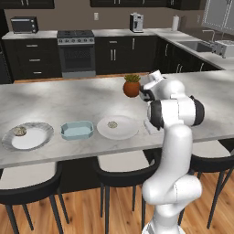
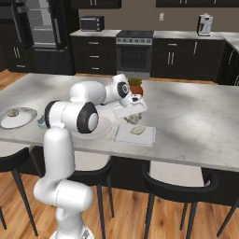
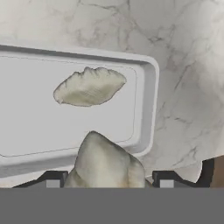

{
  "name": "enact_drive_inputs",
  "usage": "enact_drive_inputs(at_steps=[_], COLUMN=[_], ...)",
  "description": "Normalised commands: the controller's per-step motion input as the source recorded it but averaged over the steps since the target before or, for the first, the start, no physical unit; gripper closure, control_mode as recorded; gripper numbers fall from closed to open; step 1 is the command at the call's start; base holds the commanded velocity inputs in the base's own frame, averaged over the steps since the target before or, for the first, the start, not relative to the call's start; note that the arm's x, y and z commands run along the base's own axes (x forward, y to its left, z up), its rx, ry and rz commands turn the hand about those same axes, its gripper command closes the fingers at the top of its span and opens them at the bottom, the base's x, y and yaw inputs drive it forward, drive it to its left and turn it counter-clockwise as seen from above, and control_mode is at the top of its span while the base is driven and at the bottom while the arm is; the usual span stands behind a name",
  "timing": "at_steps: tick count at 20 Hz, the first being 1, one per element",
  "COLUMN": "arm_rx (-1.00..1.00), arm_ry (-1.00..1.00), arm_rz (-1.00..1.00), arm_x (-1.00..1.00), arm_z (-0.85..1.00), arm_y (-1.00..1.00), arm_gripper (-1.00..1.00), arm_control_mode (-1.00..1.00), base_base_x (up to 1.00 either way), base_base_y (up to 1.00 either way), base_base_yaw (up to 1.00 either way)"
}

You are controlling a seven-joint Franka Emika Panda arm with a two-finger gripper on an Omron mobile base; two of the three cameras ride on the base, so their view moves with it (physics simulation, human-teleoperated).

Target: Place two dumplings into each of the tupperware containers and then place the containers in the fridge.

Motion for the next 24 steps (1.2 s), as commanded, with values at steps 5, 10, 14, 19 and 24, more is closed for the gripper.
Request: enact_drive_inputs(at_steps=[5, 10, 14, 19, 24], arm_rx=[0.01, 0.21, 0.29, 0.16, 0.06], arm_ry=[-0.22, -0.18, -0.06, 0.14, 0.2], arm_rz=[0.3, 0.29, 0.29, 0.12, 0.09], arm_x=[0.26, 0.16, 0.0, -0.01, 0.19], arm_z=[-0.66, -0.09, 0.0, 0.0, -0.13], arm_y=[-0.04, -0.14, -0.3, -0.1, 0.11], arm_gripper=[1.0, 1.0, 1.0, 1.0, 1.0], arm_control_mode=[-1.0, -1.0, -1.0, -1.0, -1.0], base_base_x=[0.0, 0.0, 0.0, 0.0, 0.0], base_base_y=[0.0, 0.0, 0.0, 0.0, 0.0], base_base_yaw=[0.0, 0.0, 0.0, 0.0, 0.0])
